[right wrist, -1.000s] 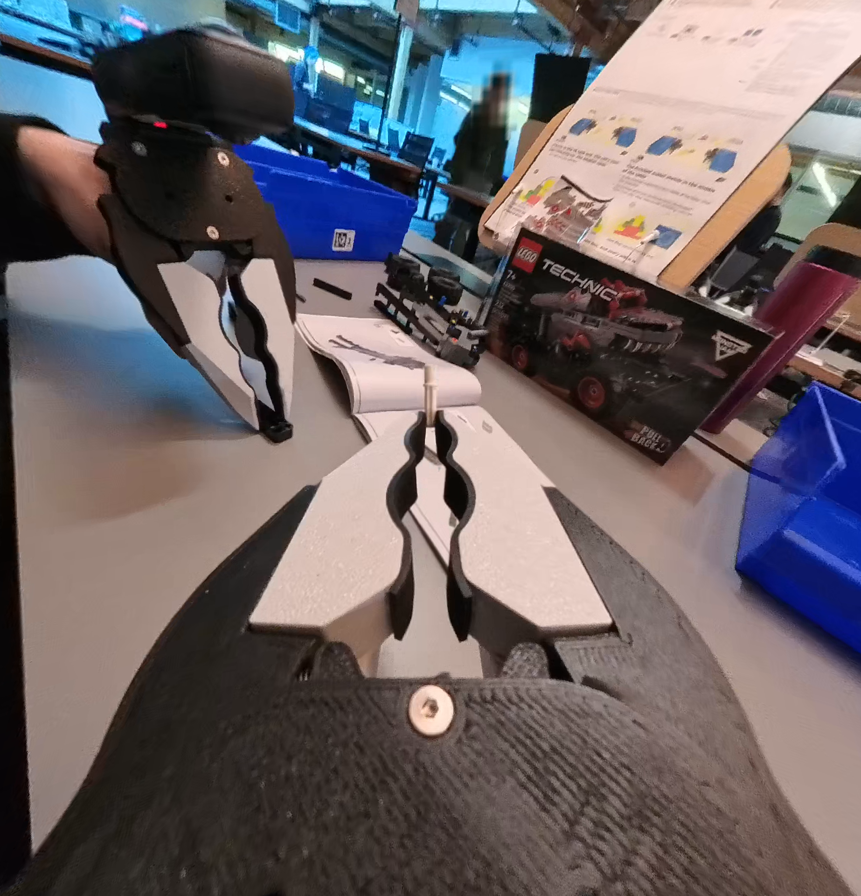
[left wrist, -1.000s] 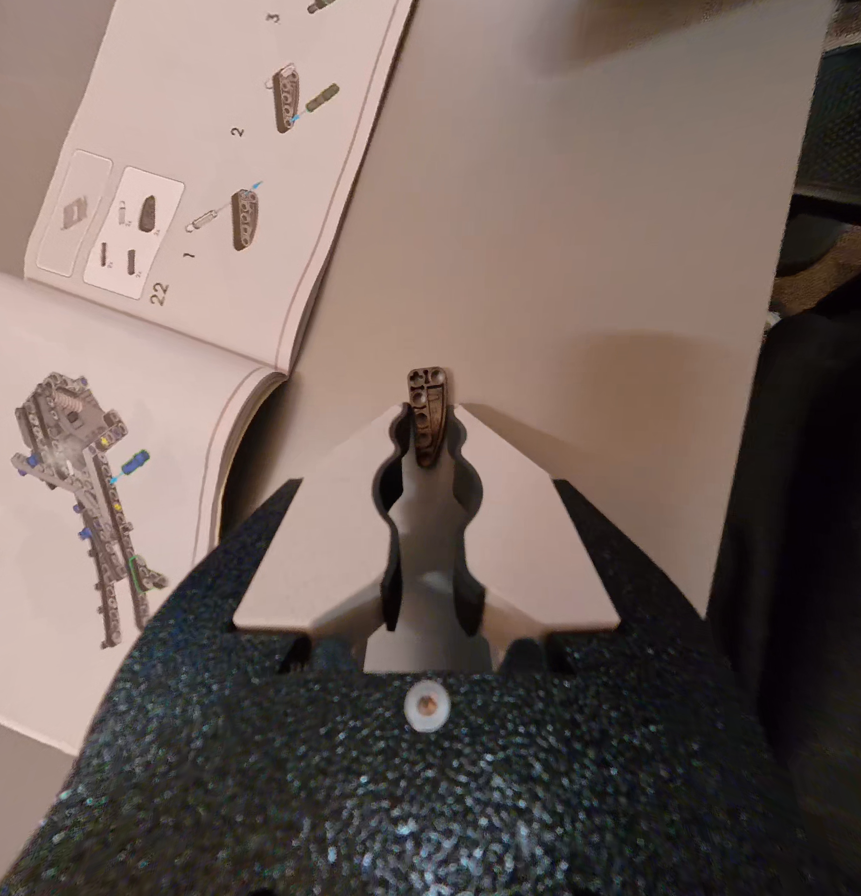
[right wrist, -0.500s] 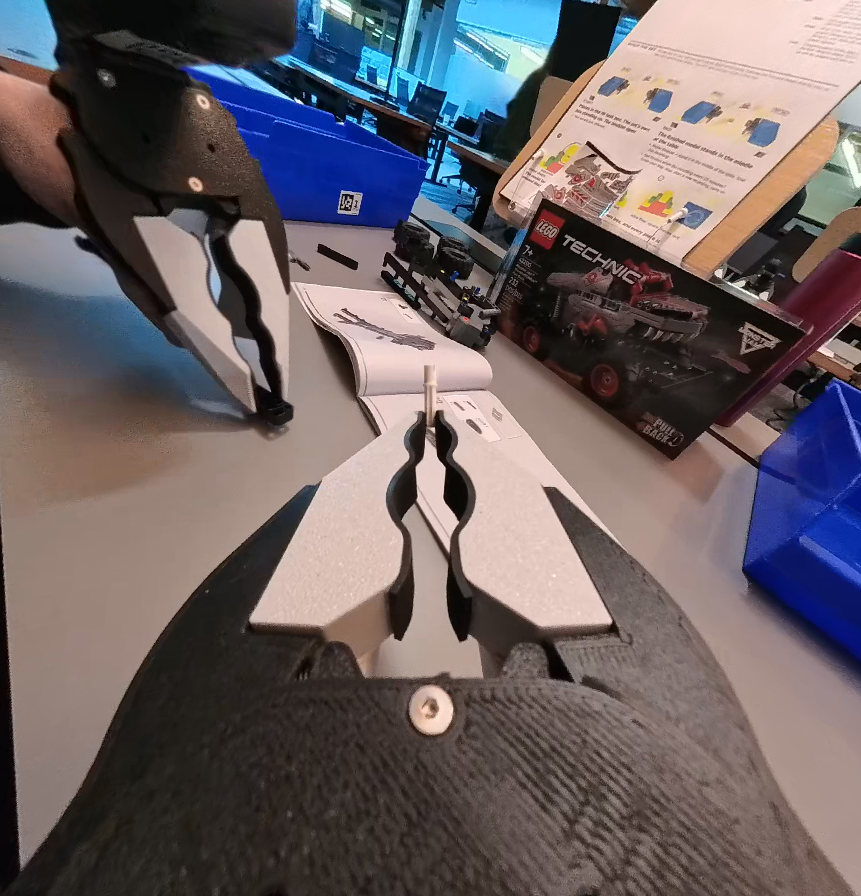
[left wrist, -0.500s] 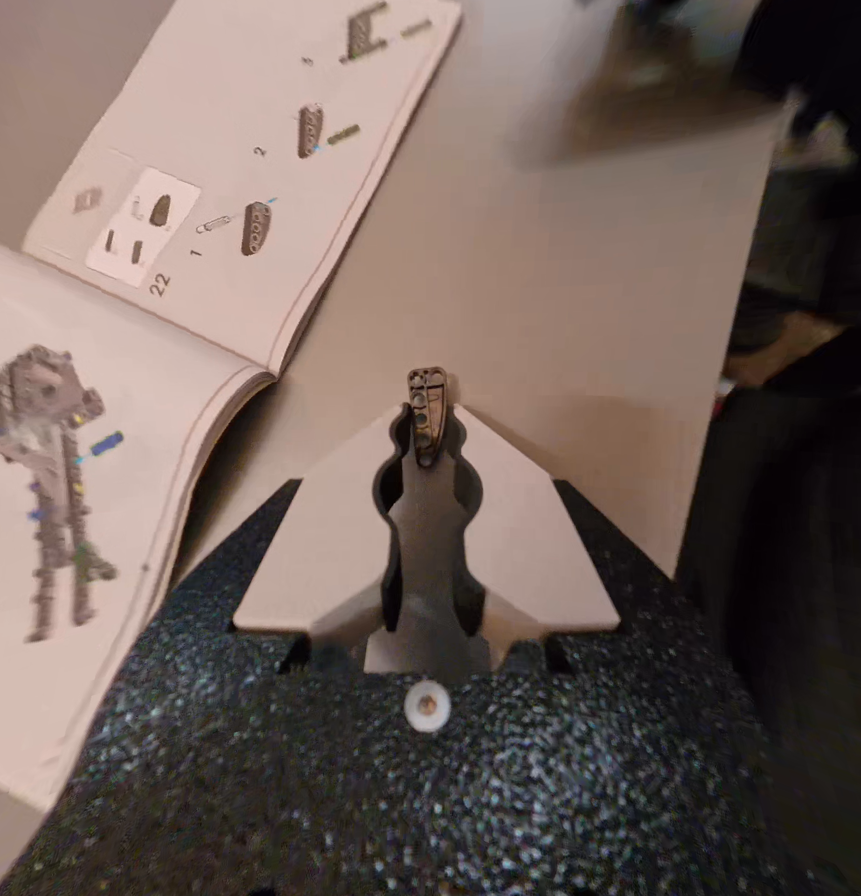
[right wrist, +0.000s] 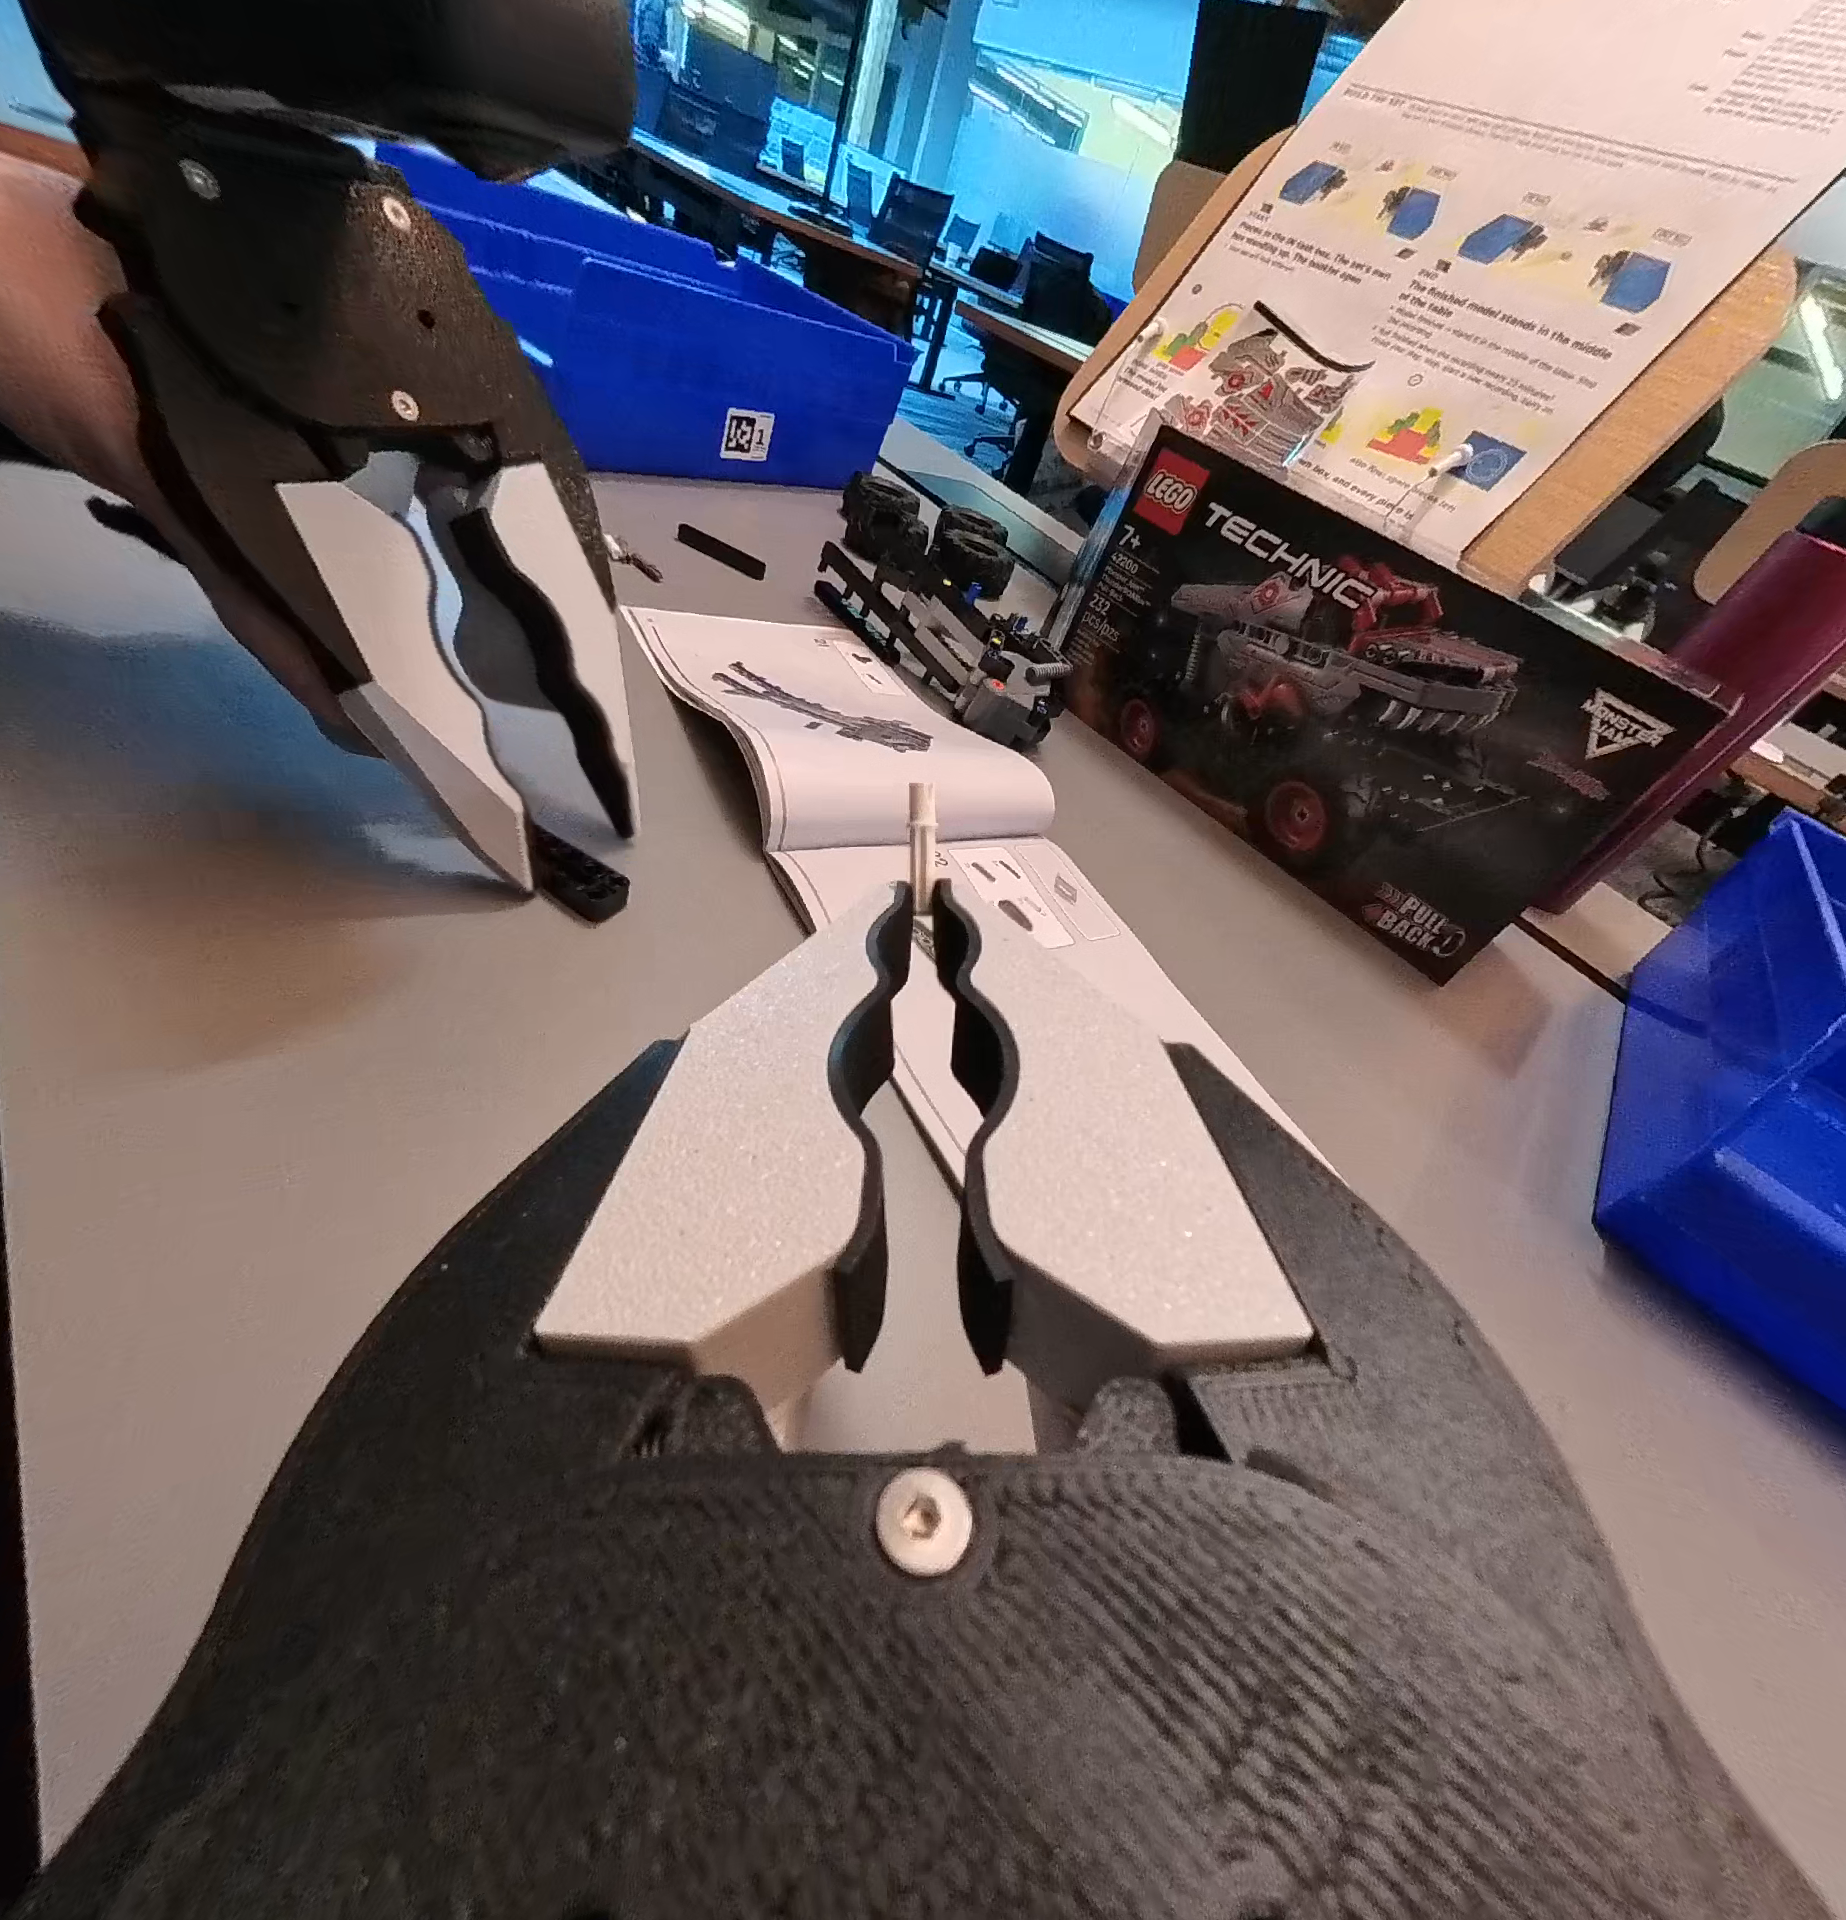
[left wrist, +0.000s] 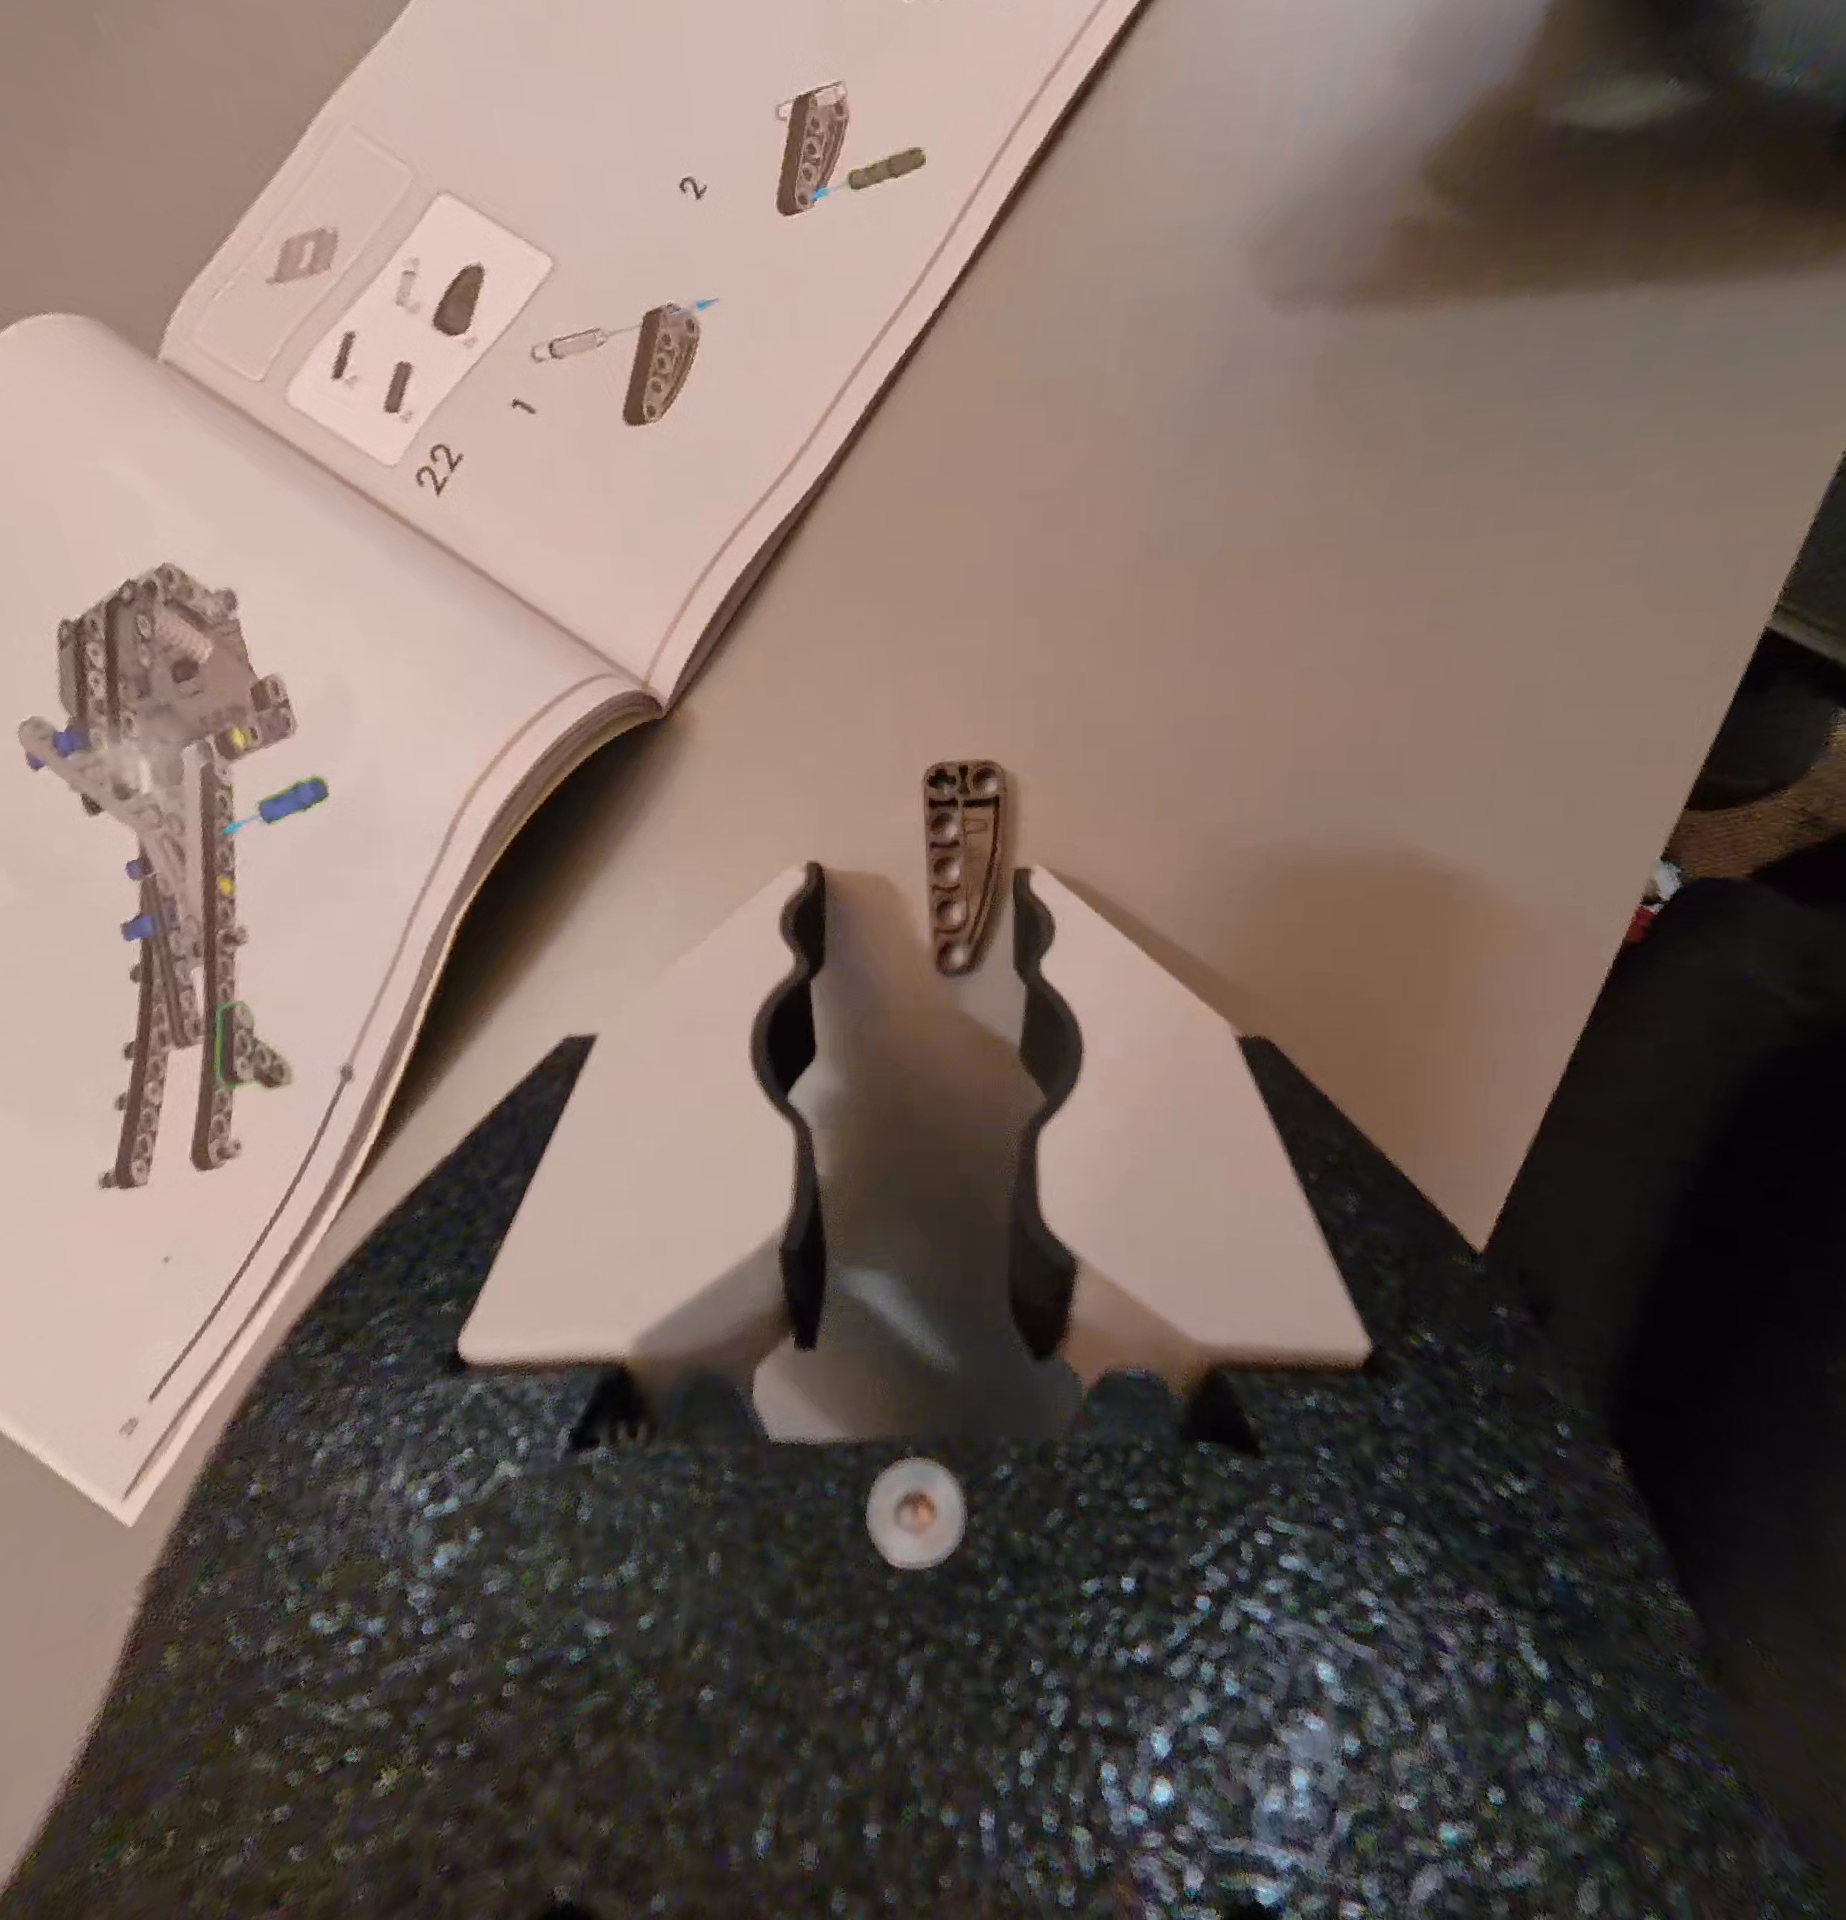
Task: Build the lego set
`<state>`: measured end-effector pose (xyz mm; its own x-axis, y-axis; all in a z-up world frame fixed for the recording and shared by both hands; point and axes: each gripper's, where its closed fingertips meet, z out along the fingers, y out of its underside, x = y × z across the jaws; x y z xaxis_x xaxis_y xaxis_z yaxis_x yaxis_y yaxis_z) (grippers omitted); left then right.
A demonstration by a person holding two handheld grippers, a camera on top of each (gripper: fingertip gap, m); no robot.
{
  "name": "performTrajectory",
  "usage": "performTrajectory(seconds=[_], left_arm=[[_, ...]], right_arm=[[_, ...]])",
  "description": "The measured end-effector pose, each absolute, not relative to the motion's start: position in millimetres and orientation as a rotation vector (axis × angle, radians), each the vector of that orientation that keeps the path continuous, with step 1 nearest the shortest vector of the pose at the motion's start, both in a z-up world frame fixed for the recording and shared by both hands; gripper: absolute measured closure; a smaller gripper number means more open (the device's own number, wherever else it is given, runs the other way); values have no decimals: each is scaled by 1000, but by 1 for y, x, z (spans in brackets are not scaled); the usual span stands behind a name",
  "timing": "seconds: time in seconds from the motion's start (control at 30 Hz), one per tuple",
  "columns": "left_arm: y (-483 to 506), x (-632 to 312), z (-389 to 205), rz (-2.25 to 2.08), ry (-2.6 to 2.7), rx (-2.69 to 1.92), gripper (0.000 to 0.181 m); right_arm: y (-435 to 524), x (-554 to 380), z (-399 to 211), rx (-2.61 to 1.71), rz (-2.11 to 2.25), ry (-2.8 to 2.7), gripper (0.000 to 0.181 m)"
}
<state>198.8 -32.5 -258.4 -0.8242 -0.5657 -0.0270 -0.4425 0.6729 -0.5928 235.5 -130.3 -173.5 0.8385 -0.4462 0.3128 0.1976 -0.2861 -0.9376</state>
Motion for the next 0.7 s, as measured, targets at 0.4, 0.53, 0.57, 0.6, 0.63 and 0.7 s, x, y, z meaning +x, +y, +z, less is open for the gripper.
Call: performTrajectory(seconds=[0.4, 0.53, 0.57, 0.6, 0.63, 0.7], left_arm=[[-27, 205, -257, -768, 2578, -548, 171], [-34, 191, -258, -860, 2667, -703, 171], [-36, 189, -257, -904, 2682, -772, 171], [-36, 190, -255, -938, 2671, -830, 171], [-35, 191, -254, -954, 2653, -869, 171], [-31, 193, -254, -948, 2630, -917, 171]], right_arm=[[-127, 233, -173, -1749, -617, 179, 180], [-124, 232, -173, -1756, -604, 172, 180], [-122, 231, -173, -1758, -599, 165, 180], [-120, 230, -173, -1761, -597, 159, 180], [-118, 230, -173, -1764, -601, 153, 180], [-114, 229, -175, -1775, -594, 141, 180]])
